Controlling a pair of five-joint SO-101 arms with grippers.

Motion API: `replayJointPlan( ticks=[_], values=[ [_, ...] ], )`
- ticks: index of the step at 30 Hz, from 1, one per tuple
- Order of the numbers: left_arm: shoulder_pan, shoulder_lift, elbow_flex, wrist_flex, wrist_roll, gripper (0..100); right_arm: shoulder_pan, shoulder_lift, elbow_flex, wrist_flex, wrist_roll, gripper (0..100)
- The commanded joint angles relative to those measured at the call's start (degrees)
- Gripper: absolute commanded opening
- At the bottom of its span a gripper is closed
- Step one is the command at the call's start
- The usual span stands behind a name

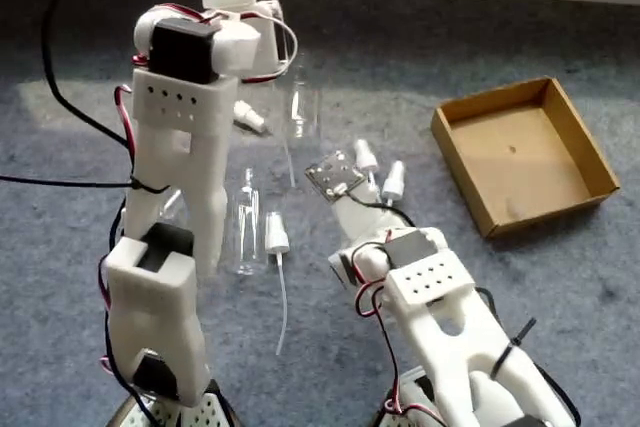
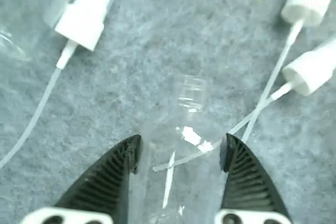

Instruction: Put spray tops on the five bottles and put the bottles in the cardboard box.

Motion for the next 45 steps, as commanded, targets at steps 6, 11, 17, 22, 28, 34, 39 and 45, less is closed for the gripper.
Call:
replayJointPlan(
  ticks=[6,11,17,22,28,34,39,45],
  values=[
    [-1.1,-22.9,16.13,0.35,-0.7,0,4.97,-15.87,-16.48,14.55,-0.7,12.4],
    [-0.13,-30.29,19.91,0.18,-0.79,0,4.97,-21.85,-18.59,15.16,-0.79,12.4],
    [-0.04,-38.46,20.26,0.18,-0.79,0,5.14,-31.08,-18.51,15.08,-0.79,12.4],
    [6.11,-44.35,21.76,0.35,-0.79,0,5.23,-37.76,-16.31,14.73,-0.79,12.4],
    [13.41,-48.13,29.85,0.26,-0.79,0,5.23,-42.07,-8.31,9.71,-0.79,12.4],
    [15.34,-51.65,32.66,0.09,-0.79,1,5.23,-47.08,0.4,1.8,-0.79,12.4],
    [20.44,-53.58,32.66,-2.55,-0.79,1,4.97,-53.05,8.13,-6.73,-0.79,12.2],
    [21.05,-53.32,32.66,-11.69,-0.53,1,5.05,-59.3,13.76,-7.87,-0.79,12.1]
  ],
)
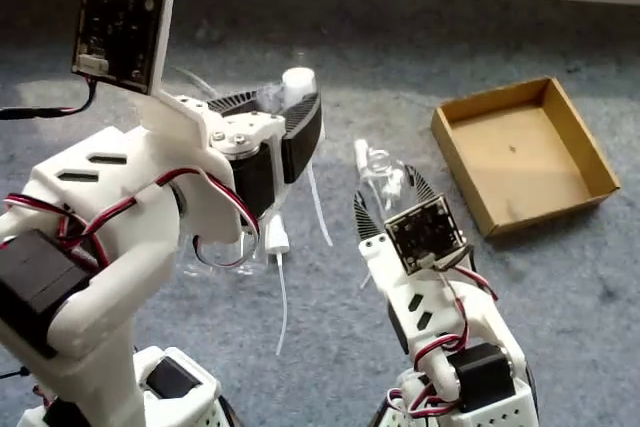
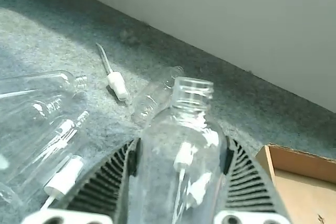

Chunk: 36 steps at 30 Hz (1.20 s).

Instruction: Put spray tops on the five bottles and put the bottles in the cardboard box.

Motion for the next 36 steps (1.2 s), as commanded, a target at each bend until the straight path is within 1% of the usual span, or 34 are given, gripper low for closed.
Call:
replayJointPlan(
  ticks=[1,4,10,13,19,26,36],
  values=[
    [1.27,-0.75,0.13,-6.15,-0.09,0,0.48,-3.82,0.57,-2.07,-0.62,12.1],
    [1.01,-0.66,2.51,-8.35,-0.09,0,0.48,-6.37,2.51,-2.24,-0.62,12.1],
    [1.19,-1.19,10.68,-23.12,-0.09,0,0.48,-10.95,9.01,-7.69,-0.62,12.0],
    [0.75,-0.84,12.97,-27.87,-0.09,0,0.57,-11.21,10.95,-8.04,-0.62,12.0],
    [-3.03,-0.75,18.68,-35.52,-0.09,0,0.57,-11.21,11.56,-8.04,-0.62,12.0],
    [-3.56,-0.75,25.8,-37.01,-0.35,0,0.57,-11.21,11.56,-8.04,-0.62,12.0],
    [-3.03,-0.75,27.74,-36.48,0.0,0,0.57,-11.21,11.56,-8.04,-0.62,12.0]
  ],
)
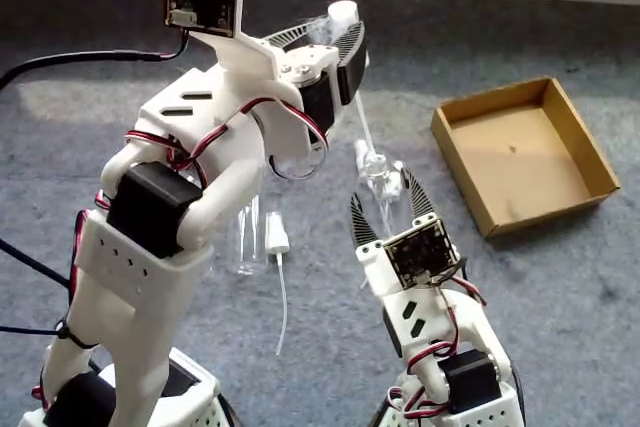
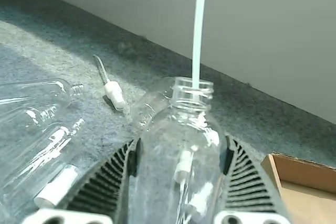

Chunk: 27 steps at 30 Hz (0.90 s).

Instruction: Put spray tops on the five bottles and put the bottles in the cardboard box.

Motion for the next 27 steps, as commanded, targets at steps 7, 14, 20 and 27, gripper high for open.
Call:
replayJointPlan(
  ticks=[7,14,20,27],
  values=[
    [0.92,-0.92,12.44,-1.05,4.48,0,0.57,-0.75,-0.4,-1.45,-0.62,12.0],
    [1.8,-1.01,23.34,-8.97,8.35,0,0.57,-0.75,-0.4,-1.36,-0.62,12.0],
    [6.37,-1.1,28.35,-11.69,8.18,0,0.57,-0.75,-0.31,-1.36,-0.62,12.0],
    [7.16,-5.58,31.96,-11.6,8.18,0,0.57,-0.75,1.36,-1.54,-0.62,12.0]
  ],
)
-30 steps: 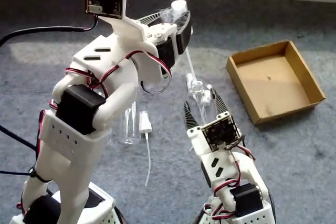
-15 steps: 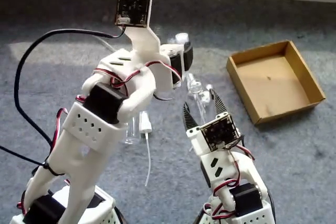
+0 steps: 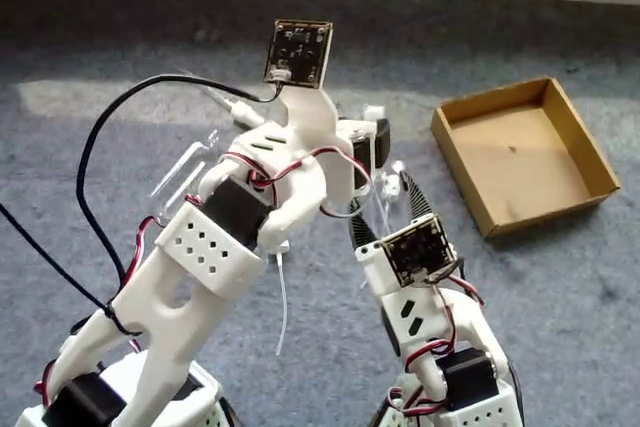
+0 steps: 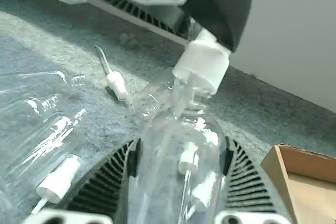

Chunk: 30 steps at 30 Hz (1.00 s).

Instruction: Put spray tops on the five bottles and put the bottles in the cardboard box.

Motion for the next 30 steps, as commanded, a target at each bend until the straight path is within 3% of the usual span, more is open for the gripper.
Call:
replayJointPlan(
  ticks=[1,8,14,19,23,30],
  values=[
    [1.63,-6.55,3.65,-0.79,0.53,0,0.66,-0.84,-0.57,-1.63,-0.53,12.0],
    [1.71,-16.66,14.46,-1.05,0.53,0,0.66,-0.84,-0.66,-1.63,-0.53,12.0],
    [2.59,-17.27,18.07,-1.05,0.53,0,0.66,-0.84,-0.57,-1.63,-0.53,12.0],
    [3.03,-17.27,18.07,-2.37,0.35,1,0.66,-0.84,-0.57,-1.63,-0.53,12.0],
    [3.12,-17.27,18.42,-4.57,-5.8,4,0.66,-0.84,-0.48,-1.45,-0.53,12.0],
    [2.95,-18.95,17.98,0.26,-5.45,9,2.15,-0.84,-0.48,-1.45,-0.53,12.0]
  ],
)
